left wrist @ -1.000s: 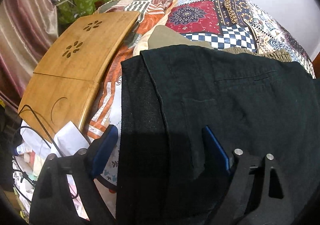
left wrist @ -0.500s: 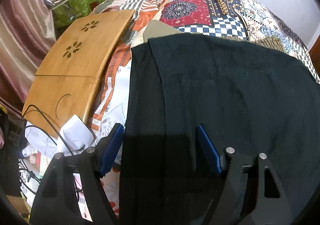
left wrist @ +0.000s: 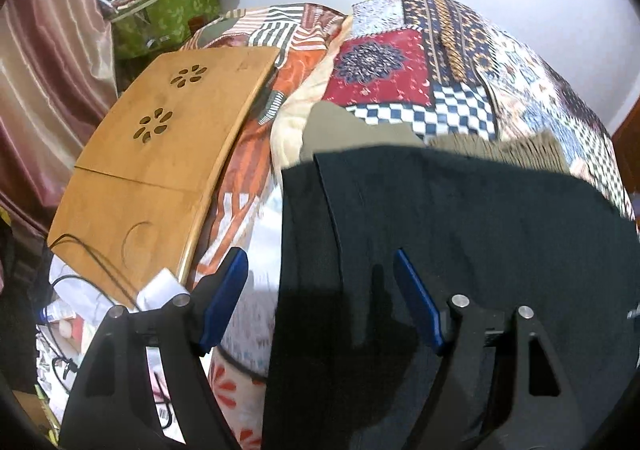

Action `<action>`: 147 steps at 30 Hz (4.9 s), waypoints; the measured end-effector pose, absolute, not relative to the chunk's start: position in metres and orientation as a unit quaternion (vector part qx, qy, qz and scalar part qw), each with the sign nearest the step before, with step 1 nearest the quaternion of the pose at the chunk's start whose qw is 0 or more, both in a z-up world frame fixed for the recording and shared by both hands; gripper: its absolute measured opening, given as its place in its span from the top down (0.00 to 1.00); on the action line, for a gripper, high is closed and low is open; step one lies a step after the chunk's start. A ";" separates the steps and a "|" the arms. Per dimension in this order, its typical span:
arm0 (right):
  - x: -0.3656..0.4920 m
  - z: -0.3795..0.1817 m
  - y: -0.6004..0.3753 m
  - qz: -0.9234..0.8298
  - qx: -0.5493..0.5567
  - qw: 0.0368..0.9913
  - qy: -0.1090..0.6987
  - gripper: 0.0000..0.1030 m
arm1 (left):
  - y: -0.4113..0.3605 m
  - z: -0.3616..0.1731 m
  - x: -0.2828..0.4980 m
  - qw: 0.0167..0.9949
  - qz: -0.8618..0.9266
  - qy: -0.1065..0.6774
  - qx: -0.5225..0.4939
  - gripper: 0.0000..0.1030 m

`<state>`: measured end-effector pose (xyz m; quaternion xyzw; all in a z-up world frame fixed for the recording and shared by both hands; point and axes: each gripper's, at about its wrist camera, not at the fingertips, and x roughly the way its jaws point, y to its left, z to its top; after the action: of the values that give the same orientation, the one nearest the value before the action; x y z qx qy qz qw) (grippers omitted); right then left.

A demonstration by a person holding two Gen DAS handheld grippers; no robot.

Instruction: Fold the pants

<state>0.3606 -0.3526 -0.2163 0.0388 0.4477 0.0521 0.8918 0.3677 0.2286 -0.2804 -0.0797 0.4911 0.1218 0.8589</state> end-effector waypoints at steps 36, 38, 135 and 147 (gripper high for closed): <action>0.449 -0.279 -0.107 0.238 -0.094 0.850 0.460 0.61 | 0.230 -0.309 0.432 0.859 0.133 0.495 -0.024 0.61; 0.450 -0.275 -0.107 0.233 -0.098 0.854 0.455 0.86 | 0.228 -0.304 0.430 0.861 0.131 0.491 -0.022 0.71; 0.227 -0.154 -0.149 0.327 -0.039 0.882 0.338 0.97 | 0.196 -0.191 0.140 0.902 0.066 0.422 -0.065 0.99; 0.242 -0.161 -0.153 0.298 -0.052 0.888 0.347 0.84 | 0.150 -0.250 0.163 0.857 0.011 0.506 -0.095 0.46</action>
<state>0.2422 -0.1525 -0.1611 -0.0516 0.3465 0.2978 0.8880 0.1633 0.1499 -0.2501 -0.0950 0.5062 0.0109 0.8571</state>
